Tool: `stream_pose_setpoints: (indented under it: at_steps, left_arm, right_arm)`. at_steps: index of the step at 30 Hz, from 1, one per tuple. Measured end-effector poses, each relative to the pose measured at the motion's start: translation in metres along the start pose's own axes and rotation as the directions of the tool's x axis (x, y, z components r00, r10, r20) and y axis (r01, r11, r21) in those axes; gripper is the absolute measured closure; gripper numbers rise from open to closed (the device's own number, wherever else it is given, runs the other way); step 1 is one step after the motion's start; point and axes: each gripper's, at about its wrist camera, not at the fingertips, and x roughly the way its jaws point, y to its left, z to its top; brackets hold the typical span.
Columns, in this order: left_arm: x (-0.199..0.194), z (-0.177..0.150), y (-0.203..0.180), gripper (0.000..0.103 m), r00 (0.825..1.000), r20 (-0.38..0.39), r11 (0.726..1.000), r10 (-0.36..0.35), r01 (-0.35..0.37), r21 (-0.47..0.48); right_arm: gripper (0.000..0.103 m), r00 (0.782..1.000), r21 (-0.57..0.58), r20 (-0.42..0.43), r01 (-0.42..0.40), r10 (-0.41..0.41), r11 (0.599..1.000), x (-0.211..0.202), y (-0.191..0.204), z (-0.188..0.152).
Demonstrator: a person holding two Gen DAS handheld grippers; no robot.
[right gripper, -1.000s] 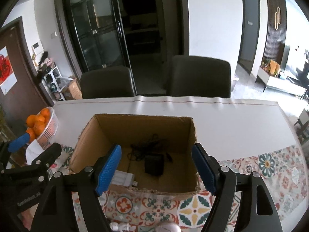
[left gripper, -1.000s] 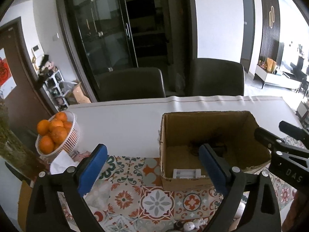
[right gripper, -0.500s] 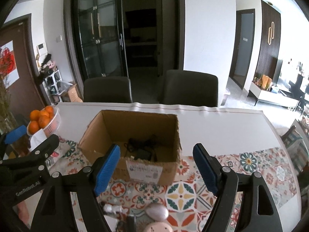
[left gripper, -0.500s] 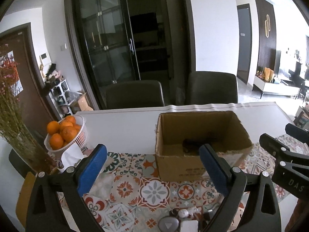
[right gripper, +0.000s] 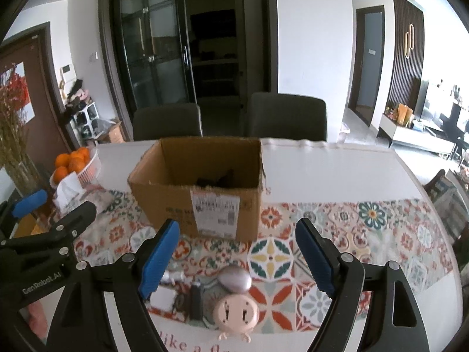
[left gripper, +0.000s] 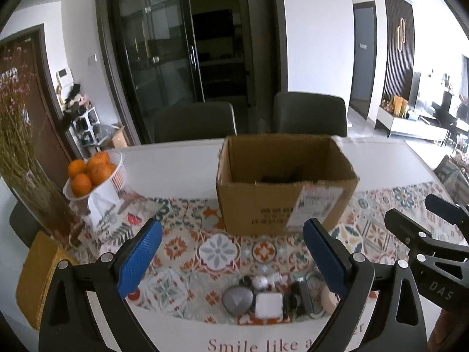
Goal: Organize rigid objects
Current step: 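Withdraw both grippers from the box back toward the remaining items, then lower the right gripper onto the pink cartoon-face device and close it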
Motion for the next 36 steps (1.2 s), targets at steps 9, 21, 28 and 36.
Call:
stream_pose_setpoints:
  at_steps: [9, 21, 28, 36]
  left_arm:
    - [0.012, -0.031, -0.004, 0.005, 0.997, -0.079, 1.000, 0.008, -0.006, 0.019]
    - [0.046, -0.075, -0.007, 0.005, 0.974, -0.226, 1.000, 0.006, -0.005, 0.005]
    - [0.061, -0.093, -0.008, 0.005, 0.961, -0.277, 1.000, 0.012, -0.012, 0.002]
    - [0.080, -0.110, -0.010, 0.005, 0.941, -0.337, 1.000, 0.020, -0.023, -0.007]
  right_arm:
    - [0.021, 0.997, 0.005, -0.073, -0.026, 0.026, 1.000, 0.012, -0.004, -0.037]
    - [0.021, 0.981, -0.013, -0.191, -0.042, 0.039, 0.999, 0.041, -0.001, -0.076]
    - [0.021, 0.967, -0.020, -0.252, -0.054, 0.047, 0.998, 0.059, -0.003, -0.091]
    - [0.021, 0.945, -0.008, -0.321, -0.069, 0.063, 0.998, 0.082, -0.005, -0.108]
